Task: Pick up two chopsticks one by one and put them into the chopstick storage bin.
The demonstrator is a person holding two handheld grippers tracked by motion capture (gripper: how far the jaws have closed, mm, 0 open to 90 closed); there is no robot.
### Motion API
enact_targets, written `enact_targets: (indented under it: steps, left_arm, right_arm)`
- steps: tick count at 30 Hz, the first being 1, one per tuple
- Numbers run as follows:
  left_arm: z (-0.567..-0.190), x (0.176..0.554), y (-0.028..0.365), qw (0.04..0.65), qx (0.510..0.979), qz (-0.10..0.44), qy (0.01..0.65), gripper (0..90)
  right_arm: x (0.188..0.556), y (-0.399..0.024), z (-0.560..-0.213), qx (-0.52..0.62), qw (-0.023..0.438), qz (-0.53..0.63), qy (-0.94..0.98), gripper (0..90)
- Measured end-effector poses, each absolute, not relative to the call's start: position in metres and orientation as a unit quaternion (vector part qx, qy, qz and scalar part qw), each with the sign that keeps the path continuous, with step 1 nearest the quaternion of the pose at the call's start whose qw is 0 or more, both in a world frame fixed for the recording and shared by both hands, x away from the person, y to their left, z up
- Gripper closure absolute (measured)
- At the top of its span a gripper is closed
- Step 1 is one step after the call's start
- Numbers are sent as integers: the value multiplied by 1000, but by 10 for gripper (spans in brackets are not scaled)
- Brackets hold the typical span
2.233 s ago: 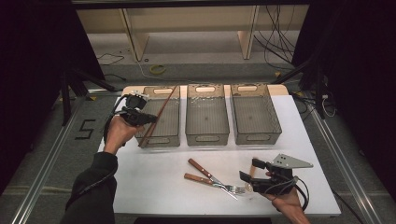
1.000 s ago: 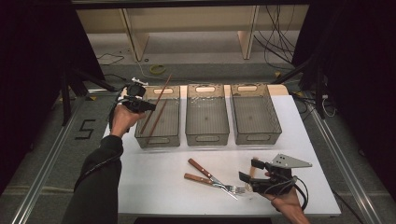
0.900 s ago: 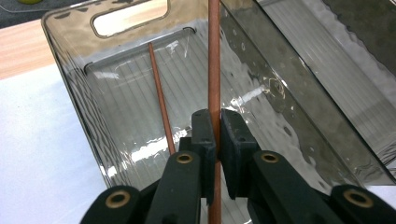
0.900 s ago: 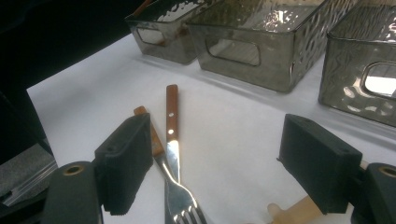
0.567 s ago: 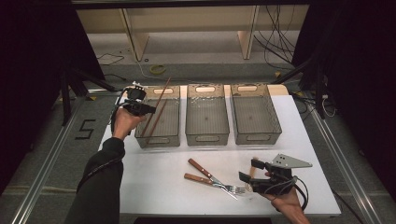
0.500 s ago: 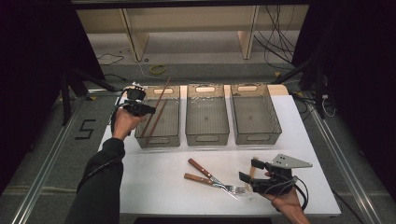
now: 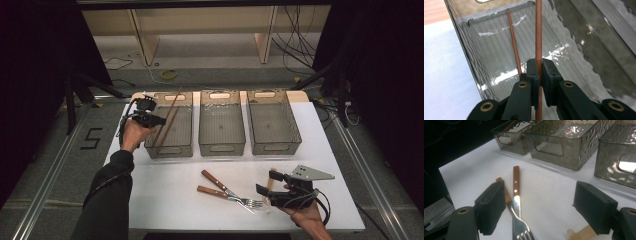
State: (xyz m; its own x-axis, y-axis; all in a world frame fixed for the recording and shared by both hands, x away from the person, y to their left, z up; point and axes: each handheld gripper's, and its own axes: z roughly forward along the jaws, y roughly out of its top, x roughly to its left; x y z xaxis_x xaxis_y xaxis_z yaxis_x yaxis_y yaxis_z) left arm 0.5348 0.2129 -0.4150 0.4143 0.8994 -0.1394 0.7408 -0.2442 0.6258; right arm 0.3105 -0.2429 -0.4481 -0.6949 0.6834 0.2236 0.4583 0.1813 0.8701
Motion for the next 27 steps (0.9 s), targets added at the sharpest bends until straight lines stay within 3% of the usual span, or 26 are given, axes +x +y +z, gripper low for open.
enact_targets:
  steps: [18,27]
  left_arm:
    - [-423,535,214,312,776,118,535,819]
    - [-419,525,217,336,768,108,535,640]
  right_arm:
    - [310,-243,-448,375,108,519,760,262]
    - [310,-244,-447,376,108,519,760,262]
